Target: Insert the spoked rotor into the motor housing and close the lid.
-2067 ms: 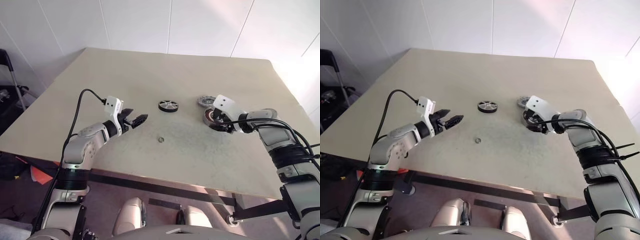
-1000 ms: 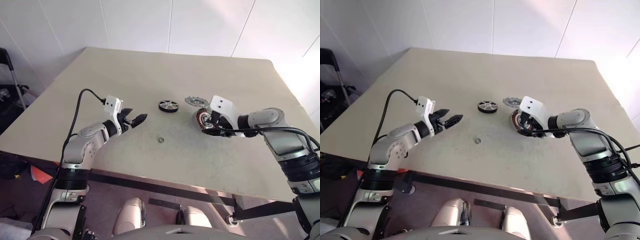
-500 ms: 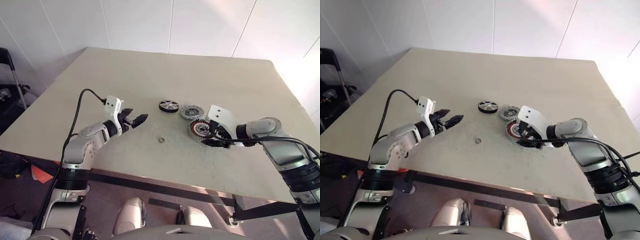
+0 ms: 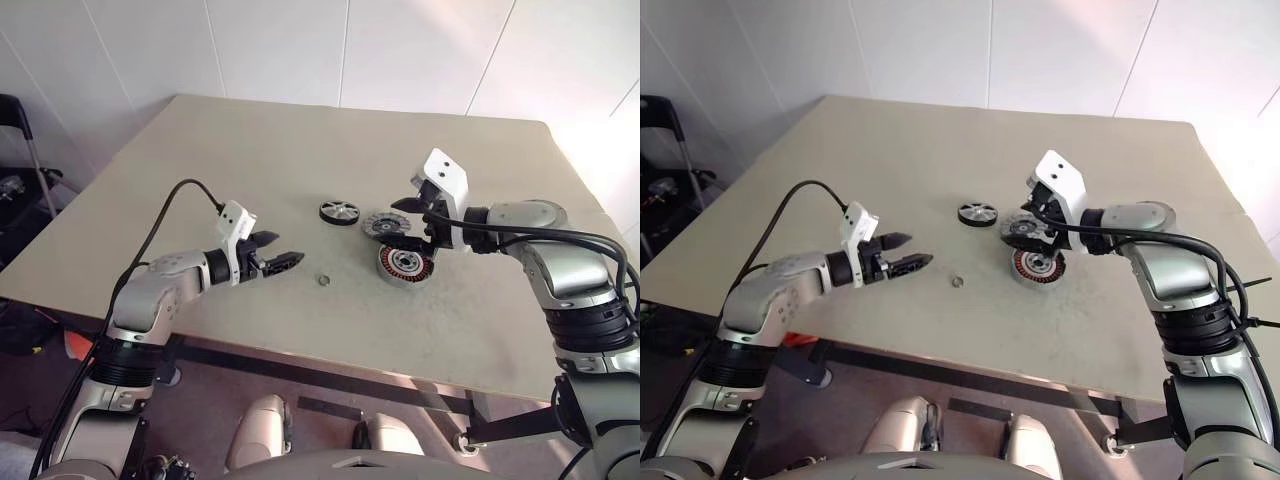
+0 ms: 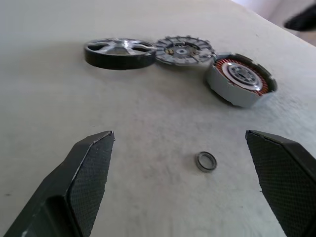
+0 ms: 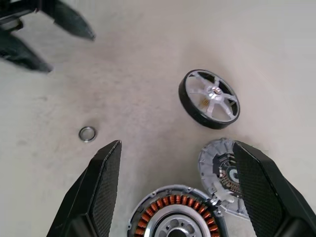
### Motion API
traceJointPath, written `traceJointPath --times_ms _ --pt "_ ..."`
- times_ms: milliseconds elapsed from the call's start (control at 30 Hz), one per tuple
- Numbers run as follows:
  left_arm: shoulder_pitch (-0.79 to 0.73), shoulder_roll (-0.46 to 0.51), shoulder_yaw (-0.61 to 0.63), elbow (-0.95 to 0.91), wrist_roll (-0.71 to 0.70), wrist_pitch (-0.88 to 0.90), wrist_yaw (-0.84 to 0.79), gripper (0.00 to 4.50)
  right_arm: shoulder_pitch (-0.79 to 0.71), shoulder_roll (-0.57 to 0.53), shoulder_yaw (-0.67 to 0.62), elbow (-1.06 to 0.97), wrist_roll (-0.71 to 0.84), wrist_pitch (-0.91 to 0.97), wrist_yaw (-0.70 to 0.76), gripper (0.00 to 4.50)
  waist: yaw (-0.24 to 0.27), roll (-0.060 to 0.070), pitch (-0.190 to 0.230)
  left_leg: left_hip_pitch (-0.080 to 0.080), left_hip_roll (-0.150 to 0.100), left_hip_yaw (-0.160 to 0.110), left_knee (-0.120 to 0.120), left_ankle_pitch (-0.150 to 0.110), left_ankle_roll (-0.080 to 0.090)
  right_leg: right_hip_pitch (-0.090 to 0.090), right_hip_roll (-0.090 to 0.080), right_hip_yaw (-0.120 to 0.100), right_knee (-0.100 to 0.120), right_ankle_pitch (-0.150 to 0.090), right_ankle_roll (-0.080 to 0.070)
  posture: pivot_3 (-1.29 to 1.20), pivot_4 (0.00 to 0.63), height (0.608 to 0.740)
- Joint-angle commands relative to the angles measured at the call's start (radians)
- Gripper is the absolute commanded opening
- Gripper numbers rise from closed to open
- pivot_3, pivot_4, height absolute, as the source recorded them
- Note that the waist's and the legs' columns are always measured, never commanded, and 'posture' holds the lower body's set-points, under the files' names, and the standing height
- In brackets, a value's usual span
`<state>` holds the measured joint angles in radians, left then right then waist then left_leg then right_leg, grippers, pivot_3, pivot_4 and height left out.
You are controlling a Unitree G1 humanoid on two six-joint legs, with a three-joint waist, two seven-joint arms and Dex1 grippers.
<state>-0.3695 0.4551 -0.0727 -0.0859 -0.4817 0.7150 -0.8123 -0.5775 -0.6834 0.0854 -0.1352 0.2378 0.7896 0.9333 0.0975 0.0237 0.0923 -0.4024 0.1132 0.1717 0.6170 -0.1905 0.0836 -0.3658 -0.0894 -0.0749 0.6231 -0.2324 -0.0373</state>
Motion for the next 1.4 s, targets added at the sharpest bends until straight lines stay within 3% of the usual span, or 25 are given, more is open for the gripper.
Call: traceJointPath --times_ms 33,200,600,967,1133,1233,1333,1400 --pt "-0.038 0.014 -0.053 0.035 0.033 -0.065 -0.075 4.50 -0.034 0.016 -0.026 0.008 0.007 -0.018 -0.041 4.03 -0.001 0.000 0.000 0.000 0.000 0.000 0.000 0.000 0.000 0.000 0.000 0.000 0.000 0.000 0.000 0.00 0.000 0.740" --pt "-0.087 0.009 -0.132 0.186 0.141 -0.189 -0.122 4.50 -0.034 0.019 -0.025 0.008 0.007 -0.028 -0.065 4.03 -0.001 0.000 0.000 0.000 0.000 0.000 -0.003 0.002 -0.004 -0.002 0.000 0.000 0.000 0.000 0.000 0.00 0.000 0.740" --pt "-0.187 -0.114 -0.226 0.412 0.293 -0.414 -0.166 4.50 -0.043 0.014 -0.015 0.001 0.010 -0.038 -0.081 4.03 0.001 0.000 0.000 0.000 0.000 0.001 -0.004 0.002 -0.004 -0.002 0.000 0.000 0.000 0.000 0.000 0.00 0.000 0.740" --pt "-0.184 -0.077 -0.317 0.516 0.488 -0.615 -0.170 4.50 -0.054 0.017 -0.001 0.026 -0.007 -0.058 -0.092 4.03 0.000 0.001 -0.001 0.001 0.000 0.001 -0.004 0.002 -0.004 -0.001 0.000 0.000 0.000 0.000 0.000 0.00 0.000 0.740" --pt "-0.188 -0.088 -0.315 0.556 0.508 -0.640 -0.161 4.50 -0.063 0.021 0.001 0.038 -0.008 -0.068 -0.093 4.03 0.000 0.002 -0.003 0.005 0.001 0.001 -0.004 0.002 -0.004 0.002 0.000 0.000 0.001 0.000 0.000 0.00 0.000 0.740" --pt "-0.187 -0.104 -0.296 0.563 0.481 -0.625 -0.168 3.96 -0.072 0.019 -0.001 0.046 -0.010 -0.074 -0.093 4.07 0.000 0.002 -0.003 0.010 0.001 0.001 -0.004 0.002 -0.004 0.006 0.000 0.000 0.001 0.000 0.000 0.00 0.000 0.740" --pt "-0.179 -0.127 -0.267 0.564 0.441 -0.568 -0.176 3.02 -0.077 0.016 -0.003 0.050 -0.011 -0.078 -0.093 4.07 0.000 0.002 -0.003 0.013 0.001 0.001 -0.004 0.003 -0.005 0.008 -0.001 0.000 0.001 0.000 0.000 0.00 0.000 0.740" --pt "-0.170 -0.133 -0.259 0.565 0.432 -0.543 -0.178 3.02 -0.078 0.014 -0.003 0.052 -0.013 -0.080 -0.093 4.07 0.001 0.002 -0.003 0.016 0.001 0.002 -0.004 0.003 -0.005 0.011 -0.001 0.000 0.000 0.000 0.000 0.00 0.000 0.740"
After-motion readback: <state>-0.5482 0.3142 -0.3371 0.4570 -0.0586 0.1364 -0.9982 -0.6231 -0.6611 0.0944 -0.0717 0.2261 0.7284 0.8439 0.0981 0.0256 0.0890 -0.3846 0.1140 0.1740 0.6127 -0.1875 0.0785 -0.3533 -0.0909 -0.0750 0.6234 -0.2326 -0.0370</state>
